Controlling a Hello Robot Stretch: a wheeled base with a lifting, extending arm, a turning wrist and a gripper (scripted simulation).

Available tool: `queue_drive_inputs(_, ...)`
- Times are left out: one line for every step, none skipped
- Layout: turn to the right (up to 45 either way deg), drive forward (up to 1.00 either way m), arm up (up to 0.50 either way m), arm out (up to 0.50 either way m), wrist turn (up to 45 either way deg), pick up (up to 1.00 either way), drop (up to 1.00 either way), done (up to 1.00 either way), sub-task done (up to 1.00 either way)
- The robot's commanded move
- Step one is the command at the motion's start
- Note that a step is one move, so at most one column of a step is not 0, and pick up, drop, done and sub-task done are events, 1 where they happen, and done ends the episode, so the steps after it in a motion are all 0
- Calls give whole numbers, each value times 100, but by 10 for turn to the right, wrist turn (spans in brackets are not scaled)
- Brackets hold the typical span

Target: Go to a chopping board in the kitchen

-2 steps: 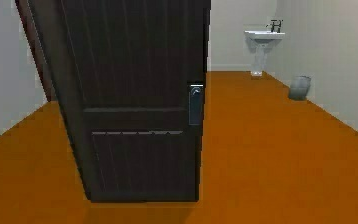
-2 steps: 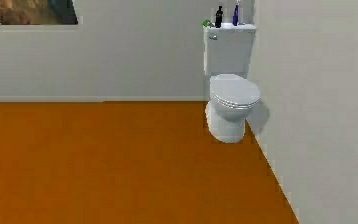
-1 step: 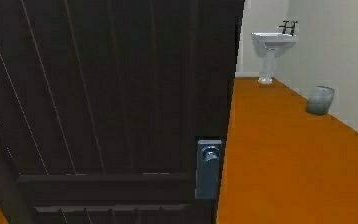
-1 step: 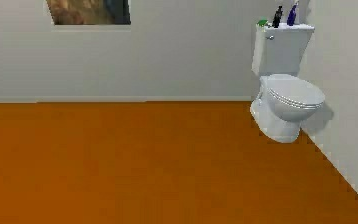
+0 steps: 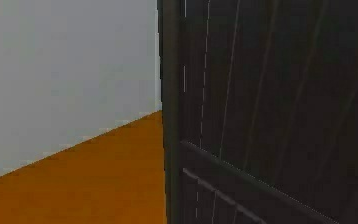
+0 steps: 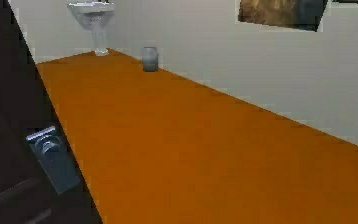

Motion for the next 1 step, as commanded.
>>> queue_drive_inputs(-300,0,0,0,0,0,0,0,0)
